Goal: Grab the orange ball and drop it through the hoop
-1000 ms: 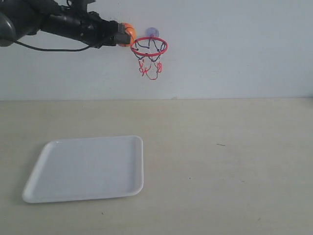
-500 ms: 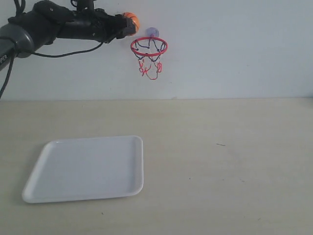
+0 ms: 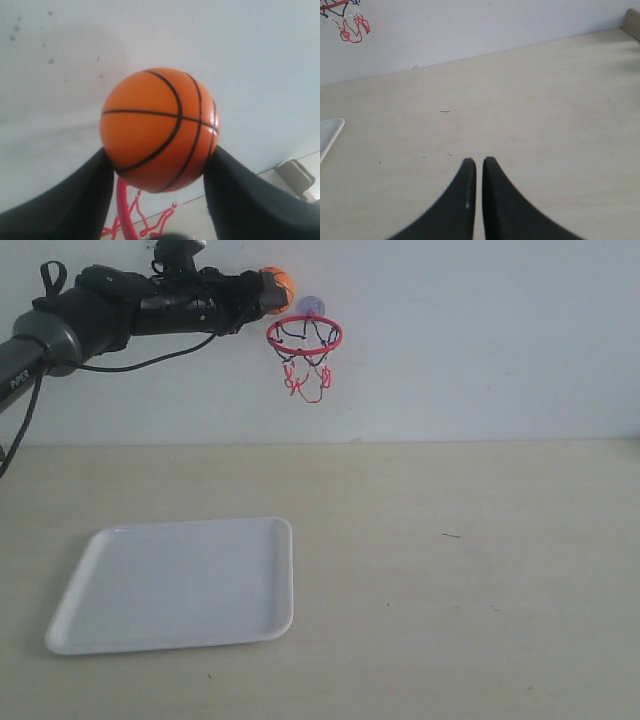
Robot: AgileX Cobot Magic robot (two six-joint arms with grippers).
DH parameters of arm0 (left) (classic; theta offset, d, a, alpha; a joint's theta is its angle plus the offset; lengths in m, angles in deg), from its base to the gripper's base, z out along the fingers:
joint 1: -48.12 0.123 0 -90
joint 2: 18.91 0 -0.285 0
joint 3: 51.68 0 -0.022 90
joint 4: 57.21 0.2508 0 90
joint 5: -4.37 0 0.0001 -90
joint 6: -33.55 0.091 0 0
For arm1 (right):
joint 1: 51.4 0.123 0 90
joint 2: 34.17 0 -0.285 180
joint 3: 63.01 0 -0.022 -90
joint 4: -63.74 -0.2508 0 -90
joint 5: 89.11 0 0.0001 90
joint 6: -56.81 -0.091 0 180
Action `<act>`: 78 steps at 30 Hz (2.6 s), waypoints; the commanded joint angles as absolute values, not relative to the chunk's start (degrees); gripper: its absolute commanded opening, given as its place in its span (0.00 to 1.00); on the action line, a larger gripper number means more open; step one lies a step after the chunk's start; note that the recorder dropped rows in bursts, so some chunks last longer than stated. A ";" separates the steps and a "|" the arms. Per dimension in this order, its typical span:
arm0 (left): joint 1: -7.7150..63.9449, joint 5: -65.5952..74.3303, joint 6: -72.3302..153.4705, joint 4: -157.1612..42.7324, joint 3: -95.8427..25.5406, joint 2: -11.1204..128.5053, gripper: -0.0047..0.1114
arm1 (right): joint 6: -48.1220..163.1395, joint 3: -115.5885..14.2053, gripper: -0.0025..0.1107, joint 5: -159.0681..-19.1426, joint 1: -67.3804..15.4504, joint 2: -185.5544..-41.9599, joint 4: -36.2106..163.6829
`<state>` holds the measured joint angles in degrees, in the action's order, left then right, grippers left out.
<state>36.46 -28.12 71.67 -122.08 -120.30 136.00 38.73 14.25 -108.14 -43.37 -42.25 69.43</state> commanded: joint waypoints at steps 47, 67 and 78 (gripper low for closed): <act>44.65 -58.27 71.88 -122.13 -120.76 133.61 0.08 | 38.90 14.21 0.06 -107.67 -43.23 -41.96 69.85; 46.91 -65.60 63.29 -111.42 -95.85 118.66 0.08 | 38.90 14.21 0.06 -107.67 -43.23 -41.96 69.85; 46.77 -51.51 82.31 -121.79 -30.54 82.22 0.08 | 38.90 14.21 0.06 -107.67 -43.23 -41.96 69.85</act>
<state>46.98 -55.81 77.94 -117.77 -40.11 89.40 38.63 14.25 -108.14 -43.37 -42.25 69.43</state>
